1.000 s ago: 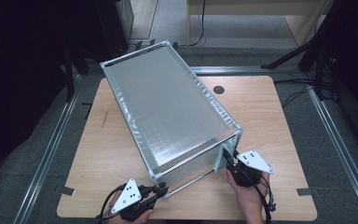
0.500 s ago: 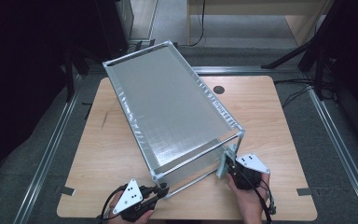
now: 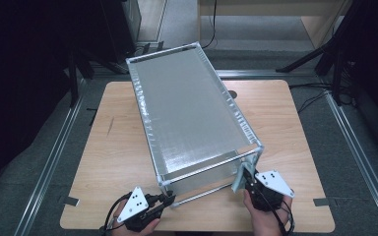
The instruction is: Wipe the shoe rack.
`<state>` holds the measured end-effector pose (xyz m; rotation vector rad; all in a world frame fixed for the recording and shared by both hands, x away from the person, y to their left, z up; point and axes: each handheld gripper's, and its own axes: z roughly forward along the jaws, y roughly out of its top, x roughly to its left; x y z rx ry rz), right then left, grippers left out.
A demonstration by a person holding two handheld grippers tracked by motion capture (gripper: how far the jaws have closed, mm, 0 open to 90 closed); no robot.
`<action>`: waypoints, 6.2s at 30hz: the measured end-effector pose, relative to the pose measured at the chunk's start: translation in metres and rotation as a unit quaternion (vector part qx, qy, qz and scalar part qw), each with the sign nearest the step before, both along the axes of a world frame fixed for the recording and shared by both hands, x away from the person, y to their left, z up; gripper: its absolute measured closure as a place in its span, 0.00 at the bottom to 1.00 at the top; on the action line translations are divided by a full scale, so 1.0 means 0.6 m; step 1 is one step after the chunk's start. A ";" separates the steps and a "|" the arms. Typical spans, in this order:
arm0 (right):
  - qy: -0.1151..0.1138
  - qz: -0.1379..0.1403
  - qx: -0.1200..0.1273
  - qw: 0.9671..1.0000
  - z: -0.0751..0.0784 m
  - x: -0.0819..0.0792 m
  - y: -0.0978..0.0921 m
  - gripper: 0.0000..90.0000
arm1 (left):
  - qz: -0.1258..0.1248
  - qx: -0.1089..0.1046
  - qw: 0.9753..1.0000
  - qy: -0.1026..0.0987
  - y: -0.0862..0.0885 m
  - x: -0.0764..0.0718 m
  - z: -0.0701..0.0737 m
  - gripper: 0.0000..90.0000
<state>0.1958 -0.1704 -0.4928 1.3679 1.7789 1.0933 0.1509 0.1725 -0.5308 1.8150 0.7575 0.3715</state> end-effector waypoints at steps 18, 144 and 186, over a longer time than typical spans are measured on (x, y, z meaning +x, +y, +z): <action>0.122 0.117 0.016 0.986 -0.034 0.035 -0.063 0.83 | 0.005 -0.005 1.000 0.005 0.002 0.004 -0.001 0.88; -0.082 0.073 0.067 0.992 0.124 -0.011 -0.027 0.91 | 0.013 -0.012 1.000 0.022 -0.055 0.022 -0.013 0.89; -0.056 0.056 0.018 0.997 0.067 -0.001 -0.036 0.91 | 0.003 -0.008 1.000 0.024 -0.059 0.024 -0.014 0.89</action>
